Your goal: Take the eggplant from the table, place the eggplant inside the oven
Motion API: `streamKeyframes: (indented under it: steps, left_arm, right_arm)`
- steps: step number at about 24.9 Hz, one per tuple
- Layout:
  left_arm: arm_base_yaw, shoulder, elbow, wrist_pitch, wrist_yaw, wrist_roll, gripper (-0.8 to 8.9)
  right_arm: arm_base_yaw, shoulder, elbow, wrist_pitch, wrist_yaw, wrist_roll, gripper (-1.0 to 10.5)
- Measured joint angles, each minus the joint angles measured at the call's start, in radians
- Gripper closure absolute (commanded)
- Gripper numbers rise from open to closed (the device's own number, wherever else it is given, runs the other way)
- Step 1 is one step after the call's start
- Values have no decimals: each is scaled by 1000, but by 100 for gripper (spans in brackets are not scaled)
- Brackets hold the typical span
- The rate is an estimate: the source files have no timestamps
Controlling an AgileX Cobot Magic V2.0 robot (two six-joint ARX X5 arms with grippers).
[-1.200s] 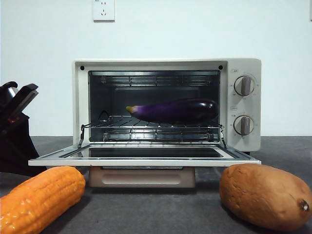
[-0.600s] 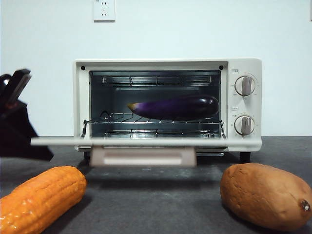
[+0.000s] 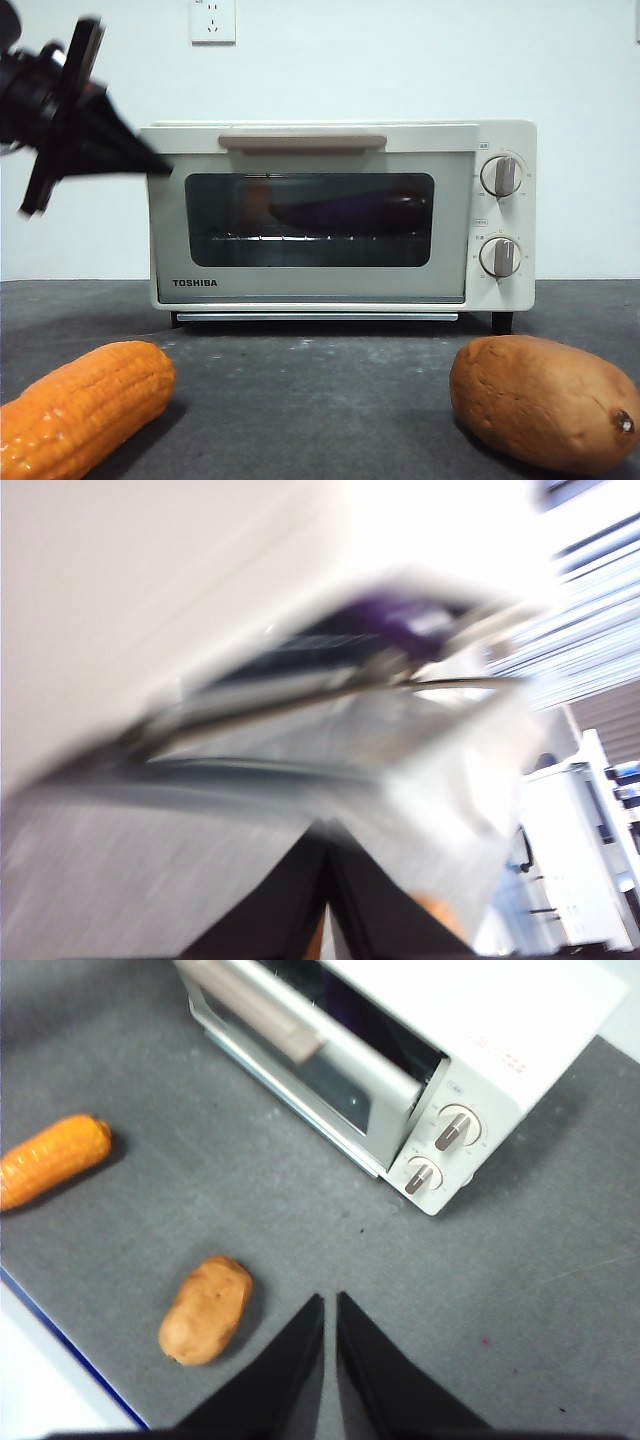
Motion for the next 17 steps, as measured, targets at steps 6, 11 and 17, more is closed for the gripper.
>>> streamKeyframes:
  steps: [6,11,17]
  left_arm:
    - [-7,-65,92,-91,-89,-13,808]
    - [-62,-245,93,-229,-315,56,808]
    - [-154,-446,95,-431,-630,212,808]
  right_arm:
    - [0,-30,-142,104,0,10,940]
    - [0,-5,-295,230,18,9,940]
    - [-40,43,-464,473,72,5,940]
